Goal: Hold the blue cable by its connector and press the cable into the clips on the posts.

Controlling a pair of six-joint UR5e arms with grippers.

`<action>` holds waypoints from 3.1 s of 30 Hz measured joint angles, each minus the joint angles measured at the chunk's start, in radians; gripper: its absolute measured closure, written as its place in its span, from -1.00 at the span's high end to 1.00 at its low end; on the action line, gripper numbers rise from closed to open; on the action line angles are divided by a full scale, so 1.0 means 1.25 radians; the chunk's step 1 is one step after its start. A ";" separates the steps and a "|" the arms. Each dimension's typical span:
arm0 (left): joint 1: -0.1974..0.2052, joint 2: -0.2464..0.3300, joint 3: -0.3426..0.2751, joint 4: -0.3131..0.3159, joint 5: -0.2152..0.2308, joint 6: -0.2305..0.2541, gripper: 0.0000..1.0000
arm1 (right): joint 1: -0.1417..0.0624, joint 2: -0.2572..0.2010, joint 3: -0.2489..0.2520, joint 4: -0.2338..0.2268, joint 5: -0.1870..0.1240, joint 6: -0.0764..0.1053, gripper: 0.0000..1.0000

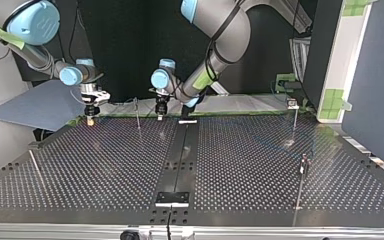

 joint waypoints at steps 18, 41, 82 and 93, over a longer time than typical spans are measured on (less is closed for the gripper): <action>0.000 0.000 0.005 0.003 -0.002 0.000 -1.00 | 0.002 0.017 -0.034 0.024 -0.004 -0.001 -1.00; -0.003 0.001 -0.003 0.002 0.033 0.010 0.98 | 0.005 0.019 -0.034 0.027 -0.013 0.000 -1.00; -0.064 0.198 -0.263 -0.091 0.186 0.101 0.98 | 0.029 0.021 -0.033 0.100 -0.006 -0.028 -1.00; -0.091 0.247 -0.344 -0.111 0.202 0.103 0.98 | 0.031 0.022 -0.024 0.106 -0.005 -0.032 -1.00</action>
